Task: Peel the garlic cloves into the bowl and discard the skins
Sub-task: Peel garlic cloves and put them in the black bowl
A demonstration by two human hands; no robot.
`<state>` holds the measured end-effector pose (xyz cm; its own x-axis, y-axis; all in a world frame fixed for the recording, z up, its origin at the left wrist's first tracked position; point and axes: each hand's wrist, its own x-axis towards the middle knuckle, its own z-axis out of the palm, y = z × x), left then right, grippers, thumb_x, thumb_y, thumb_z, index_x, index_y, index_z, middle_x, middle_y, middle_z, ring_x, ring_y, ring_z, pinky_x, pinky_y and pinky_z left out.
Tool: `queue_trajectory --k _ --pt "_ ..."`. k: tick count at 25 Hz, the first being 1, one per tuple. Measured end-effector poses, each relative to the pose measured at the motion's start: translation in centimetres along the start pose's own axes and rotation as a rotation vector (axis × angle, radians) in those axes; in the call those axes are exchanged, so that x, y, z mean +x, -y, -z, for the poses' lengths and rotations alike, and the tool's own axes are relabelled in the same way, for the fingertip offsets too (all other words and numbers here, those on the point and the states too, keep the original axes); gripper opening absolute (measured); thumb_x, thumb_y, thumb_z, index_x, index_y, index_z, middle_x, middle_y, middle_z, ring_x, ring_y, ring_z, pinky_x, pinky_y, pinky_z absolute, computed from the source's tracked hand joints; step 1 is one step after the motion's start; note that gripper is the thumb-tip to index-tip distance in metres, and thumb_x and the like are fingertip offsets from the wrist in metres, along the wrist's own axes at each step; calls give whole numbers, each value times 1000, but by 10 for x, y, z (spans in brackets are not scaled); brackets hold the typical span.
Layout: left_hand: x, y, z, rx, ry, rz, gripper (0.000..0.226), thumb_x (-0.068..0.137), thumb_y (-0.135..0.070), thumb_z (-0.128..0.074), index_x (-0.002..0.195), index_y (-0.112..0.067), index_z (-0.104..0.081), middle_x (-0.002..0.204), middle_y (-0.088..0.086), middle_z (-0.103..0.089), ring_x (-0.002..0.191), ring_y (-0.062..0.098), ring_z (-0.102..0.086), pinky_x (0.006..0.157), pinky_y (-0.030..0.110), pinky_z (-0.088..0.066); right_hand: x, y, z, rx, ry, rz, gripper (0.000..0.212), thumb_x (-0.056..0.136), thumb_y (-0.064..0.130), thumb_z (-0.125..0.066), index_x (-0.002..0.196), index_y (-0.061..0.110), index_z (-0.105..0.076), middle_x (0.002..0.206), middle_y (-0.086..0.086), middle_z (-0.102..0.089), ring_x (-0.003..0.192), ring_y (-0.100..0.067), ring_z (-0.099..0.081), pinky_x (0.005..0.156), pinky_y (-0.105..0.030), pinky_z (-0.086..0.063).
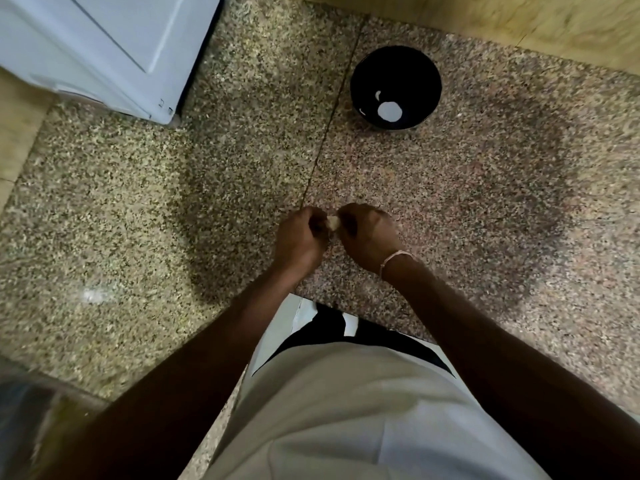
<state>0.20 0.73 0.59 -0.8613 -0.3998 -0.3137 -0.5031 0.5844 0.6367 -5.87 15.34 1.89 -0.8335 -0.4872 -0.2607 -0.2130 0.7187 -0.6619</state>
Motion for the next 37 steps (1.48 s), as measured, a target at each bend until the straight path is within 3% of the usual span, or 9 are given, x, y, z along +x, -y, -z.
queue_trajectory --k 4,7,12,15,19,27,31,34,37 --pt "-2 -10 -2 -175 -10 41 17 89 -11 -80 105 -17 -76 96 -1 -77 87 15 -72 81 32 -60 -8 -3 5 174 -71 -98 22 91 15 -72 113 13 -74 102 -8 -76 93 -25 -71 75 -26 -49" --pt "-3 -26 6 -368 30 21 25 87 -7 -83 107 -20 -75 96 -7 -77 89 7 -74 80 27 -63 -17 -7 21 306 -141 -151 26 92 20 -76 117 14 -73 99 -3 -77 89 -18 -73 82 -36 -60" --pt "-5 -70 23 -780 126 -30 28 82 4 -83 100 -16 -76 94 2 -79 96 20 -77 83 37 -65 -37 -3 61 607 -282 -148 21 93 10 -75 114 12 -74 92 -9 -77 86 -30 -75 81 -56 -61" --pt "-9 -94 27 -904 192 -95 26 84 6 -81 101 -14 -77 94 3 -79 99 23 -76 84 35 -63 -49 2 87 663 -383 -88 19 92 9 -76 111 15 -75 92 -11 -77 86 -28 -75 81 -53 -63" --pt "-12 -124 29 -1075 286 -132 23 86 9 -77 104 -5 -76 106 17 -78 106 31 -74 88 35 -61 -61 6 114 713 -469 -3 19 94 10 -74 112 10 -74 92 -15 -76 86 -31 -75 82 -51 -63" --pt "-20 -156 29 -925 298 -270 18 93 1 -74 111 -3 -77 107 13 -80 103 29 -77 91 40 -63 -74 9 139 851 -543 91 28 90 -7 -73 117 -7 -65 106 -21 -74 97 -27 -74 87 -40 -62" --pt "-22 -160 35 -787 224 -403 16 94 -4 -75 110 -2 -78 98 10 -81 92 29 -79 86 44 -65 -77 11 142 837 -564 124 31 87 -10 -74 115 -12 -63 106 -24 -74 98 -28 -74 89 -40 -62" --pt "-23 -164 43 -672 152 -498 18 89 -19 -81 104 -9 -81 89 7 -81 83 30 -79 80 54 -65 -76 14 144 791 -595 143 30 86 -9 -76 113 -10 -64 104 -20 -74 93 -21 -74 86 -35 -61" --pt "-23 -167 47 -684 134 -492 19 83 -24 -82 99 -13 -82 87 7 -81 82 29 -80 79 55 -65 -73 14 147 747 -605 153 30 85 -6 -79 113 -6 -67 96 -5 -74 88 -11 -73 83 -30 -60"
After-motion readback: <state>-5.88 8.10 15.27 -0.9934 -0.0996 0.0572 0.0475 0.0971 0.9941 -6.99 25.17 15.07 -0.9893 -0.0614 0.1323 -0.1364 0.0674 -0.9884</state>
